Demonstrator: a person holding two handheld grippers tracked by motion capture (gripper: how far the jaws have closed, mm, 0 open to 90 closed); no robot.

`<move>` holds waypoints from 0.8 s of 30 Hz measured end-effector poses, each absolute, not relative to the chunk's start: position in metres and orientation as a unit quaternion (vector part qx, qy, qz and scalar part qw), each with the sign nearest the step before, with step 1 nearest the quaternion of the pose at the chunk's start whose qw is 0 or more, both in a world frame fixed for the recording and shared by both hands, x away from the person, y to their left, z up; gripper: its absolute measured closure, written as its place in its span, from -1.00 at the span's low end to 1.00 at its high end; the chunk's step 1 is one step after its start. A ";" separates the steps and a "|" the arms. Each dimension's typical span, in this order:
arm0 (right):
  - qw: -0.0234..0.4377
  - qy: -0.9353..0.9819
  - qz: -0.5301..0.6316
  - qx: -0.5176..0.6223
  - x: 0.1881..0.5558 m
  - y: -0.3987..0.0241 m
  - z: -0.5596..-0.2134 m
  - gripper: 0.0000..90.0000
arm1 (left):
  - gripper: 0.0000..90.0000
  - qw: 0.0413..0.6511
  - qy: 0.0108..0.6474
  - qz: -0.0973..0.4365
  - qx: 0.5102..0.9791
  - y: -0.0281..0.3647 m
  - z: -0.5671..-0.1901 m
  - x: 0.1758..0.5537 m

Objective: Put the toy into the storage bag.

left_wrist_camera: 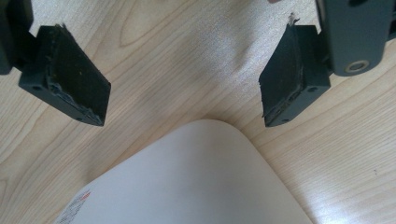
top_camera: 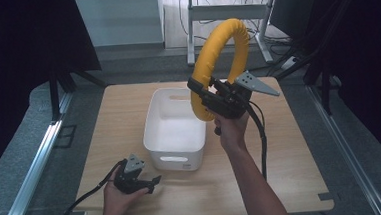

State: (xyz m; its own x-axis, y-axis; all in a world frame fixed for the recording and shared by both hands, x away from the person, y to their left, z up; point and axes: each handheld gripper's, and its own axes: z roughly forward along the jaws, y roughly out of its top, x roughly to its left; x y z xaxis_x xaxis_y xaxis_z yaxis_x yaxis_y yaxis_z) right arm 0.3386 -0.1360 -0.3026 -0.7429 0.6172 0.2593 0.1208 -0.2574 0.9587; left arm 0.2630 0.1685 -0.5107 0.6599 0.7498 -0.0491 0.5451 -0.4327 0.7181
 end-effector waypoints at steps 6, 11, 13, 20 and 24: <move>0.165 0.586 0.730 0.310 0.338 -0.124 -0.300 0.12 | -0.63 0.366 0.388 0.139 0.834 0.169 -0.511 0.263; 0.161 0.584 0.735 0.305 0.339 -0.115 -0.300 0.12 | -0.63 0.367 0.389 0.139 0.834 0.168 -0.511 0.263; 0.157 0.585 0.735 0.304 0.339 -0.112 -0.299 0.12 | -0.63 0.367 0.389 0.140 0.833 0.169 -0.511 0.263; 0.156 0.589 0.736 0.296 0.338 -0.103 -0.297 0.12 | -0.63 0.369 0.389 0.139 0.833 0.169 -0.510 0.263; 0.154 0.591 0.735 0.294 0.339 -0.100 -0.297 0.12 | -0.63 0.369 0.389 0.138 0.833 0.169 -0.510 0.263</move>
